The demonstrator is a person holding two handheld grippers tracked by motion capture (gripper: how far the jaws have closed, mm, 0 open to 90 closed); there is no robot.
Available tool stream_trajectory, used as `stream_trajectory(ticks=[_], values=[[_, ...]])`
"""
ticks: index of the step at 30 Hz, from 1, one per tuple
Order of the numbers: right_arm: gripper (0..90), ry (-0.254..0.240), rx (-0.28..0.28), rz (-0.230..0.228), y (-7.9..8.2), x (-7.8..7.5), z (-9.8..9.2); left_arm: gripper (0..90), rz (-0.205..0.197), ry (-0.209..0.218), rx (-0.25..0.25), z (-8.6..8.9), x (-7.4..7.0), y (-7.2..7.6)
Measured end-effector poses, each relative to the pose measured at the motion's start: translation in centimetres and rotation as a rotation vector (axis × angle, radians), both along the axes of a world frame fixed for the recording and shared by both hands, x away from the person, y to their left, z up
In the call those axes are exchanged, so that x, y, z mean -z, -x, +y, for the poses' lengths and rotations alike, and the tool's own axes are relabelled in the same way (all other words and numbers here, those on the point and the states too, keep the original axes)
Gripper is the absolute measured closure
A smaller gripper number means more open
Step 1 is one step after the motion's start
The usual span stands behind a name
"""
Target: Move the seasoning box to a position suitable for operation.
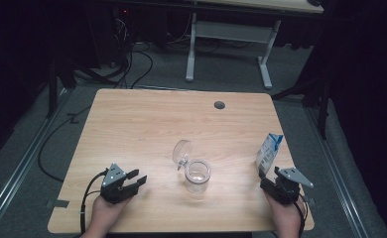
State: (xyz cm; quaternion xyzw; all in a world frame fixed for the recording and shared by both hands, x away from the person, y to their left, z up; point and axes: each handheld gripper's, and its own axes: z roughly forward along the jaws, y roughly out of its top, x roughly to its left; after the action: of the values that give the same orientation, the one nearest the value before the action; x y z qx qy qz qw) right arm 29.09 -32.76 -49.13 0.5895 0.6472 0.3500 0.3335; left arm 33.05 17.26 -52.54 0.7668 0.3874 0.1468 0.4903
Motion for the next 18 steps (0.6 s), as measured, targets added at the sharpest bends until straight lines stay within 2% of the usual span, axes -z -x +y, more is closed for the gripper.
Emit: stream_trajectory(ticks=[4,8,13,14,18], values=[[32.4,0.004,0.002,0.005,-0.8,-0.6,0.1,56.3,-0.014,0.02,-0.009,0.2,-0.4,0.2],[30.7,0.021,0.002,0.002,-1.7,-1.0,0.3,56.3,-0.019,0.011,-0.017,0.2,-0.4,0.1],[38.4,0.015,0.019,-0.03,-2.6,-1.3,-0.2,56.3,-0.021,0.006,-0.021,0.3,-0.3,0.1],[42.4,0.041,0.019,-0.02,-2.7,-1.4,-0.2,56.3,-0.023,0.008,-0.022,0.3,-0.3,0.2],[46.7,0.069,0.029,-0.023,-2.9,-1.6,-0.2,56.3,-0.025,0.008,-0.02,0.3,-0.2,0.2]])
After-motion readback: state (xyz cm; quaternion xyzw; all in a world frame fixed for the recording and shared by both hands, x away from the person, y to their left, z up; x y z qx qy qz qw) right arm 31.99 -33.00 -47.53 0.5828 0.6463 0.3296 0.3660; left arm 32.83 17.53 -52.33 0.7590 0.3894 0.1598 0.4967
